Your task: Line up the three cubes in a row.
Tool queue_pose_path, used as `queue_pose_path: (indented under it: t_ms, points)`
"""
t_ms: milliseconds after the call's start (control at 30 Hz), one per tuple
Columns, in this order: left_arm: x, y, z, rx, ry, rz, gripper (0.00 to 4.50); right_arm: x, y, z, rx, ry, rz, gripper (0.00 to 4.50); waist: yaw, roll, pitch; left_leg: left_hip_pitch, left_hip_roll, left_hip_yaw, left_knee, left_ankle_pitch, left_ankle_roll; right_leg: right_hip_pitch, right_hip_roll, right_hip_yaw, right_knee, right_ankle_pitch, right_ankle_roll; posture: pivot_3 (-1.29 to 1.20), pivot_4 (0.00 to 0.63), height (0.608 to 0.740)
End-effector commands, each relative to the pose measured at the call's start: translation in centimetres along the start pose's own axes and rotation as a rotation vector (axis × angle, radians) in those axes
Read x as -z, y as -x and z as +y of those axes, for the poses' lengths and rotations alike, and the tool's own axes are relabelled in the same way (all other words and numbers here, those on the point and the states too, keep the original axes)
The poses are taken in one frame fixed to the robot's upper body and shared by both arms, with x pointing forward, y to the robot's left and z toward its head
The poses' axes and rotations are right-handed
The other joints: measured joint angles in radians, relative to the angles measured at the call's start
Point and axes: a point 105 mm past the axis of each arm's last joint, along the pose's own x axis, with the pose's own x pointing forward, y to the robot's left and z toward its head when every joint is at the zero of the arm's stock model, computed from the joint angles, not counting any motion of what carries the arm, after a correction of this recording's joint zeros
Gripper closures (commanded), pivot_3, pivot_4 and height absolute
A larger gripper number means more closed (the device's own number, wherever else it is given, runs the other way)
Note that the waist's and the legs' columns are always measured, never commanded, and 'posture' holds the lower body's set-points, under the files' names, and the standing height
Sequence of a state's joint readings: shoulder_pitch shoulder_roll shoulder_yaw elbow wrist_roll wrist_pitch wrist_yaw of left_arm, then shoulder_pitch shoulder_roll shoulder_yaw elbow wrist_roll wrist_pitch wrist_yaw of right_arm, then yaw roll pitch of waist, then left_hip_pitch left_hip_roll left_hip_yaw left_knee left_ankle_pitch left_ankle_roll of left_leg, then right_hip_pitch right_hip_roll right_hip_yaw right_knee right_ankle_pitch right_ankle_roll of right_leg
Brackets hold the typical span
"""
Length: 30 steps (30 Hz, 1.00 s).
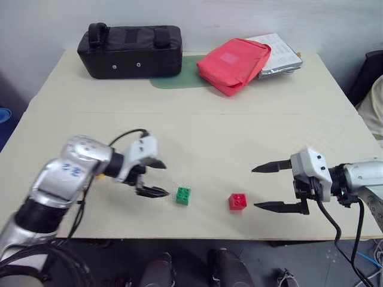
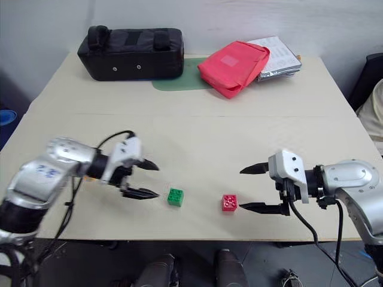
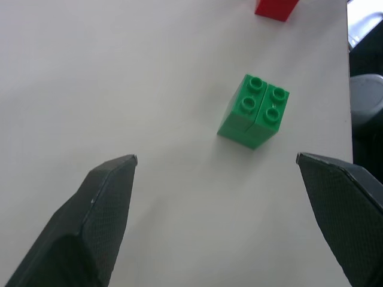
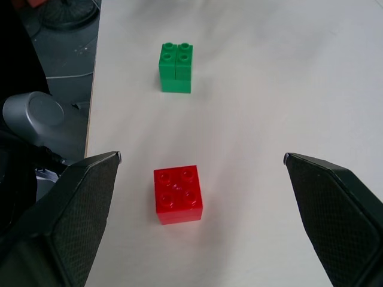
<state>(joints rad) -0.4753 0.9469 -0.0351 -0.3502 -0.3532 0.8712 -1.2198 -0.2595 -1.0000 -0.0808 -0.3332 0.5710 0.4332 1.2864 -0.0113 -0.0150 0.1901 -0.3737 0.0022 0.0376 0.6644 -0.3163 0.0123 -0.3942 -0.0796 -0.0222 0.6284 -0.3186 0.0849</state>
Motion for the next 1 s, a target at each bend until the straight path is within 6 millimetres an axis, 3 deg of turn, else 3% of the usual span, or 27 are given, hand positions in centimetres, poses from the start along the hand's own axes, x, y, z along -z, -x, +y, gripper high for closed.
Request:
queue_pose_path:
  t_ms: [33, 167, 333, 533, 767, 1000]
  points:
    - [0.7, 3.9, -0.5, -0.123, 0.041, -0.067, 0.02, -1.5, -0.1, -0.8, -0.019, 0.028, -0.062, 0.00, -0.002, 0.000, 0.000, 0.000, 0.000, 0.000, 0.000, 0.000, 0.000, 0.000, 0.000, 0.000, 0.000, 0.000, 0.000, 0.00, 0.150, 0.740]
    - [4.5, 7.5, -0.9, -0.369, 0.157, -0.078, 0.02, -2.4, -0.6, -1.8, -0.036, 0.030, -0.100, 0.00, -0.012, 0.000, 0.000, 0.000, 0.000, -0.001, -0.001, -0.001, -0.001, 0.000, -0.001, -0.001, 0.000, -0.001, -0.001, 0.00, 0.150, 0.740]
    - [9.3, 11.6, -3.3, -0.621, 0.298, -0.100, 0.02, -3.2, -1.1, -2.6, -0.074, 0.042, -0.129, 0.00, -0.015, 0.000, 0.000, 0.000, 0.000, -0.001, -0.002, -0.002, -0.001, 0.000, -0.002, -0.001, -0.002, -0.001, -0.002, 0.00, 0.150, 0.740]
    - [11.9, 13.9, -4.2, -0.720, 0.337, -0.062, 0.02, -3.3, -1.4, -3.1, -0.102, 0.055, -0.126, 0.00, -0.012, 0.000, 0.000, 0.001, 0.000, -0.001, -0.002, -0.006, 0.003, 0.000, -0.003, -0.002, -0.001, -0.002, -0.003, 0.00, 0.150, 0.740]
    - [10.9, 14.5, -0.1, -0.681, 0.260, -0.029, 0.02, -3.8, -1.7, -2.8, -0.112, 0.069, -0.135, 0.00, -0.015, 0.001, 0.000, 0.001, 0.000, -0.001, -0.004, -0.006, 0.003, -0.001, -0.003, -0.002, -0.001, -0.002, -0.004, 0.00, 0.150, 0.740]
    - [11.7, 12.5, 4.5, -0.555, 0.238, 0.055, 0.02, -4.5, -1.6, -1.5, -0.097, 0.081, -0.154, 0.00, -0.022, 0.001, 0.000, 0.001, -0.001, 0.001, -0.011, -0.003, -0.003, -0.004, -0.003, -0.002, -0.002, -0.002, -0.005, 0.00, 0.150, 0.740]
